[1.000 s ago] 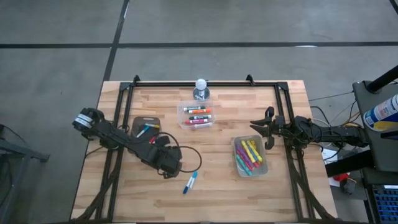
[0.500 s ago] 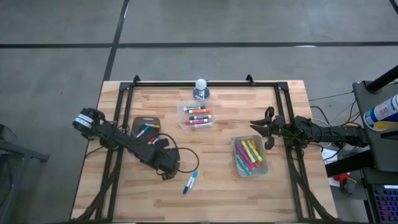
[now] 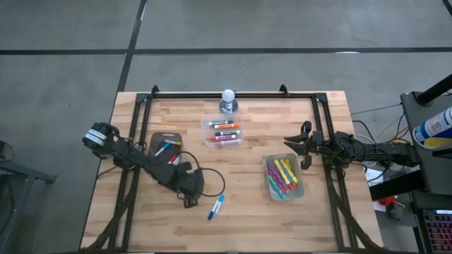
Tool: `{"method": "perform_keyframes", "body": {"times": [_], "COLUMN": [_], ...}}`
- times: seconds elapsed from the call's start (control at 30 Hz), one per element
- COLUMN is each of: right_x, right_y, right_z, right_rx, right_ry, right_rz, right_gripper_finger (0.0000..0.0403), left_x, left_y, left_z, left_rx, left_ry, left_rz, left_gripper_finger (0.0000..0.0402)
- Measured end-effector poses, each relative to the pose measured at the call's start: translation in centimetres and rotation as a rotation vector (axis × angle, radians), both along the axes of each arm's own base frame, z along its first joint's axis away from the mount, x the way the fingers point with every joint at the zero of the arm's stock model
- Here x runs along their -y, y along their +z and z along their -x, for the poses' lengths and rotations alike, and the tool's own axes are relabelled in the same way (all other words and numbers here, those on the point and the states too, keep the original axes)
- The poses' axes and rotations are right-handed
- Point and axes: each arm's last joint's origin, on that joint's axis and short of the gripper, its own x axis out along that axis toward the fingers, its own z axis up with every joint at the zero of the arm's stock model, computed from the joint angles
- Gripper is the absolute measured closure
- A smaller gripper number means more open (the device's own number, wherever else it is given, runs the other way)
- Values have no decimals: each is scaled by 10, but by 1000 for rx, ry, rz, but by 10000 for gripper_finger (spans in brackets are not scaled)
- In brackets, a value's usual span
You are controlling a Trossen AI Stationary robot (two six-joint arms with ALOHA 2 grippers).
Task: Pick & Place Markers
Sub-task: Put the top dark blue mini marker into the transparent black bin
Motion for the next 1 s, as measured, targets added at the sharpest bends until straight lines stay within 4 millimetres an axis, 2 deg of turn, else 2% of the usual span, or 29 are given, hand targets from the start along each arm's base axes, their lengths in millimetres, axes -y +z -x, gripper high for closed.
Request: {"method": "perform_keyframes", "body": {"times": [0.3,0.5,0.73,1.0], "right_x": [0,0,0,0], "right_y": [0,0,0,0], "right_z": [0,0,0,0], "right_rx": [0,0,0,0], "right_ry": [0,0,0,0], "right_rz": [0,0,0,0], "right_gripper_finger": [335,335,335,335], "left_x": [8,-4,-8,-9], "left_y": [18,14,8,-2], "left_z": [-11,1,5,9], "left_rx": [57,-52,-54,-62], "left_ry": [-42,60,95,119], "left_rz": [-4,-114,-172,-116], "left_gripper_finger": [276,276,276,276]}}
